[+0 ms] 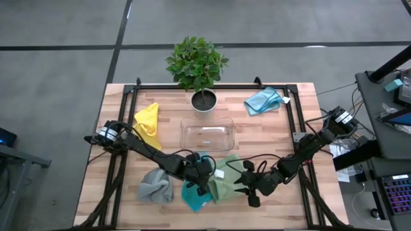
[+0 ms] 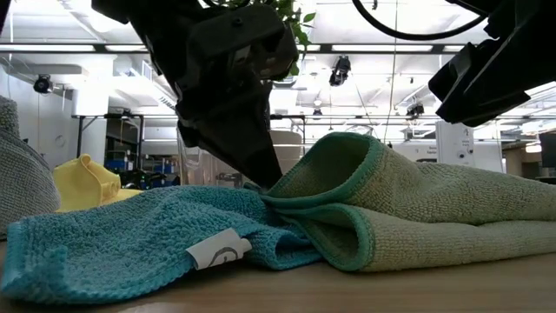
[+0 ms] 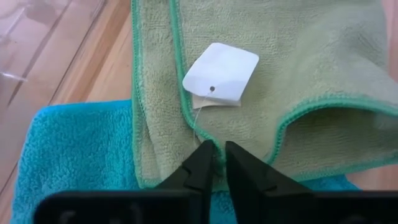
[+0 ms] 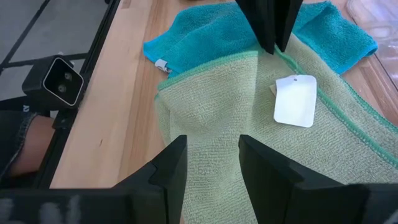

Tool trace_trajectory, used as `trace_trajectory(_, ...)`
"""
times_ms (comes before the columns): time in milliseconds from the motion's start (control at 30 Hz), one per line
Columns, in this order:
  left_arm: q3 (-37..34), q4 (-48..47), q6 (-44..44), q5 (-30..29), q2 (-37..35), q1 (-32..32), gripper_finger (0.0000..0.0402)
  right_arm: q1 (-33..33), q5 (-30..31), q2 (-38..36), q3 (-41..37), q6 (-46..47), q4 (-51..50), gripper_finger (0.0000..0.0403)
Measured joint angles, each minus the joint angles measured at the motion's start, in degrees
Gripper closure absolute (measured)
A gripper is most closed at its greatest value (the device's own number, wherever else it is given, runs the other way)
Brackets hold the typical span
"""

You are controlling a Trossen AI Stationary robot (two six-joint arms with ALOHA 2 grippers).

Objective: Fold microfiber towels
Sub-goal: Fold the green microfiber cloth

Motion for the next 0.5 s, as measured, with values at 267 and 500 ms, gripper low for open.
trace_trajectory(267, 2.0, -2.7, 0.5, -3.6, -1.7, -0.1, 0.0401, 0.0, 0.0, 0.0, 0.0, 0.2, 0.0, 0.0268)
trace_trajectory(500, 2.3, -6.9, 0.6, -6.3, -5.3, -0.1, 0.0401, 0.0, 0.0, 0.0, 0.0, 0.2, 0.5, 0.0268)
